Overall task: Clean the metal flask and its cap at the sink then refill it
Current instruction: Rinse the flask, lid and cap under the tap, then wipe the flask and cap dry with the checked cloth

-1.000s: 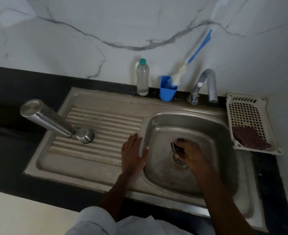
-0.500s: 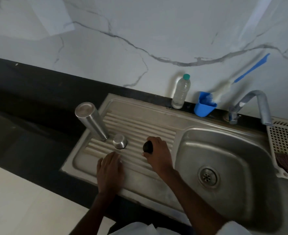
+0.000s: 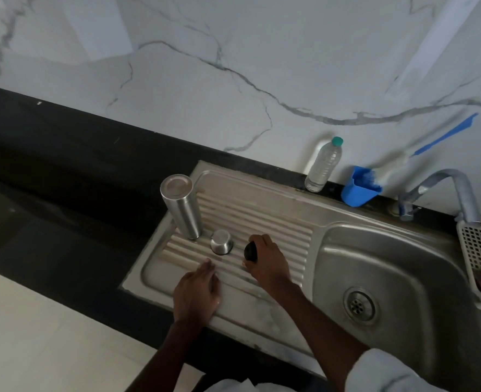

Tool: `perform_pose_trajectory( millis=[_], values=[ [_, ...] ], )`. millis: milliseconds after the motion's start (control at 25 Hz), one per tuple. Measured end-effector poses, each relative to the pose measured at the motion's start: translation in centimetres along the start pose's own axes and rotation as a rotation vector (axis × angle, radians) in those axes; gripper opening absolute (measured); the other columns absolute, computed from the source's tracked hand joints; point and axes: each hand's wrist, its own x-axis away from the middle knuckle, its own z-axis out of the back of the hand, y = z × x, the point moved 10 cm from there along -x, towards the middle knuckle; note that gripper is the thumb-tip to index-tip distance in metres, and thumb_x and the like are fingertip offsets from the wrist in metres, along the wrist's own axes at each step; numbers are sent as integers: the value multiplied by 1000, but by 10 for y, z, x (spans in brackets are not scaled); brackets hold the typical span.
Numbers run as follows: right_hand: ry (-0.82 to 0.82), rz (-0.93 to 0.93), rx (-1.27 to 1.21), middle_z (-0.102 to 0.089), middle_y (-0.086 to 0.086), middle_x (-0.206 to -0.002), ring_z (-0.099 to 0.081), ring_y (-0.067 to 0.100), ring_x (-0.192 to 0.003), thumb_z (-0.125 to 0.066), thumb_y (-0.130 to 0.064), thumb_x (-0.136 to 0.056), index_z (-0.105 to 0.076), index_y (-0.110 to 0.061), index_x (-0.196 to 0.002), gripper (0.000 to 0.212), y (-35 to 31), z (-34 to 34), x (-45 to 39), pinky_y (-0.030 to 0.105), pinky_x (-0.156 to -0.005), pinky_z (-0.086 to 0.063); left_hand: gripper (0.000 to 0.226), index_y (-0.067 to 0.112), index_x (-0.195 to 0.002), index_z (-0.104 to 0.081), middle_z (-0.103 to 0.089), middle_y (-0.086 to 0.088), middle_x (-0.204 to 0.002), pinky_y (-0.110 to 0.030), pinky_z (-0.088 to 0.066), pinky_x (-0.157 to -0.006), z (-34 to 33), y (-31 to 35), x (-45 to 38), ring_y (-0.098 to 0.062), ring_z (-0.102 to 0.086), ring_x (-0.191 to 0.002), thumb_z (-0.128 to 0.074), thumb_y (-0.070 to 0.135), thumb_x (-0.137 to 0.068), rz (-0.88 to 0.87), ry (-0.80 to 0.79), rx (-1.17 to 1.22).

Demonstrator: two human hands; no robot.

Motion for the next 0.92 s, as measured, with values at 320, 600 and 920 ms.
perform_pose_trajectory(
  millis=[320,600,920],
  values=[
    [-13,-42,42,-39,2,-149,-46,27,-132,-84,-45,-77,-28,-27,-156,98,10,1,21,43,-102,-49,36,22,-132,-68,-79,2,-103,-34,-57,-81,11,3,-5,-16,-73,-87,-58,38,-102,16,-38,93],
    [86,-119,-20,-38,1,-154,-41,24,-139,-80,-45,-84,-30,-27,-156,89,41,24,49,43,-110,-44,25,30,-86,-62,-60,13,-74,-30,-52,-65,33,24,1,-3,-57,-66,-47,38,-105,-75,54,187],
    [259,-124,89,-52,3,-141,-51,26,-129,-71,-34,-92,-53,-20,-142,55,78,80,79,43,-99,-49,20,19,-100,-72,-71,6,-93,-29,-53,-68,38,124,-18,-13,-66,-83,-54,27,-100,-362,149,326]
  ],
)
